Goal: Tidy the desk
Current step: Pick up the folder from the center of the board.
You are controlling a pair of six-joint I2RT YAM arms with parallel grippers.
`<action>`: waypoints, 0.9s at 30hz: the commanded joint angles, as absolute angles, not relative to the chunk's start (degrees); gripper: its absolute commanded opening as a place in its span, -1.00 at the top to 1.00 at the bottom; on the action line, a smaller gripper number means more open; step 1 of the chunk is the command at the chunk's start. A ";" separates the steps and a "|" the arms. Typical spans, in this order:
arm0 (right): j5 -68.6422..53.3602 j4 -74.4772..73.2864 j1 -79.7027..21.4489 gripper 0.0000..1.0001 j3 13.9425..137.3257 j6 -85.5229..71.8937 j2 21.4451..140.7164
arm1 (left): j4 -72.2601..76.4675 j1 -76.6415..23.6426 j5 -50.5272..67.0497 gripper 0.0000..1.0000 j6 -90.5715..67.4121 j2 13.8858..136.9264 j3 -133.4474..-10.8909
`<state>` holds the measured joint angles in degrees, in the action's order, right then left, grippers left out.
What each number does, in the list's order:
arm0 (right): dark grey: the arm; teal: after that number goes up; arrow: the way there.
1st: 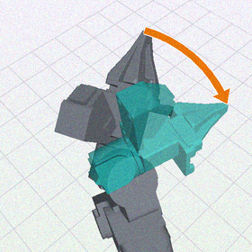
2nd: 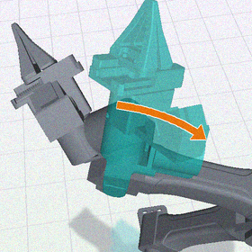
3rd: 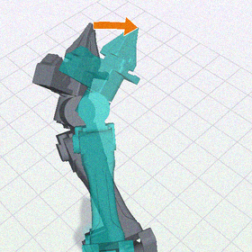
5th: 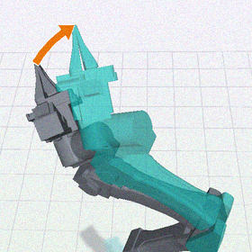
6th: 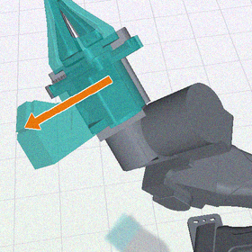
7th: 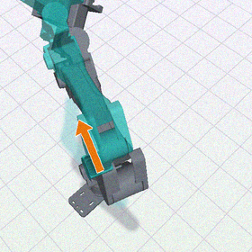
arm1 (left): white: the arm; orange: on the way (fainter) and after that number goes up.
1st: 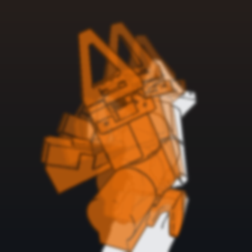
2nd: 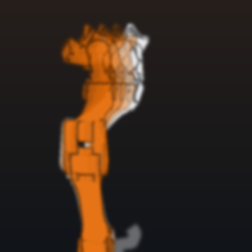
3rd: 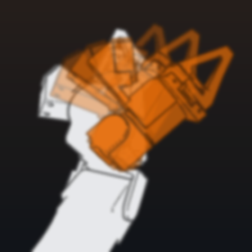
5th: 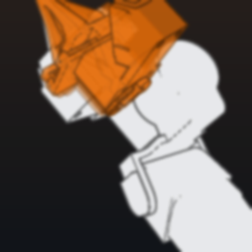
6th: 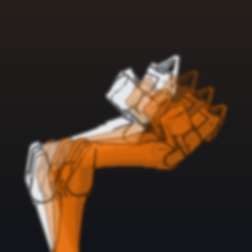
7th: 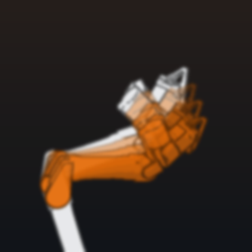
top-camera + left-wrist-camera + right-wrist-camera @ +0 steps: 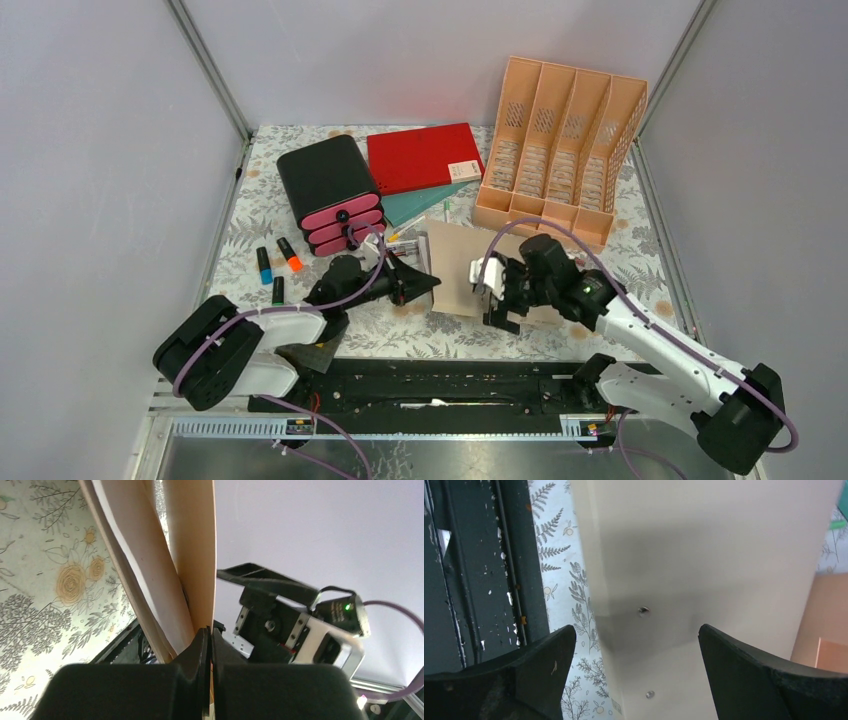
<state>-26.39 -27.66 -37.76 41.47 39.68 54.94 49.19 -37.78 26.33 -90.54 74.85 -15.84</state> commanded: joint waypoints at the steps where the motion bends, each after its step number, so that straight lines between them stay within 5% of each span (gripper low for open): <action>1: -15.73 -22.89 -45.72 -0.99 39.14 41.91 54.09 | 51.69 -37.47 25.10 1.00 -91.93 73.03 -19.90; 13: 20.45 -10.01 -62.61 -0.99 38.10 42.92 62.28 | 43.40 -37.43 21.52 1.00 -92.21 68.00 -22.31; 19: 23.95 -7.44 -62.93 -0.92 36.09 43.20 59.54 | 43.95 -37.44 21.49 1.00 -92.96 67.01 -21.30; 22: 23.05 -7.58 -62.93 -0.63 35.48 43.29 58.18 | 43.90 -37.29 21.43 1.00 -92.99 66.44 -21.26; 27: 22.81 -8.40 -62.84 0.12 36.02 42.91 57.73 | 43.44 -36.85 21.51 1.00 -92.73 65.54 -21.47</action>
<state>20.49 -10.24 -62.50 35.46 43.03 58.65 40.14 -37.39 22.26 -92.12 67.59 -19.81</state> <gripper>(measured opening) 0.523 0.009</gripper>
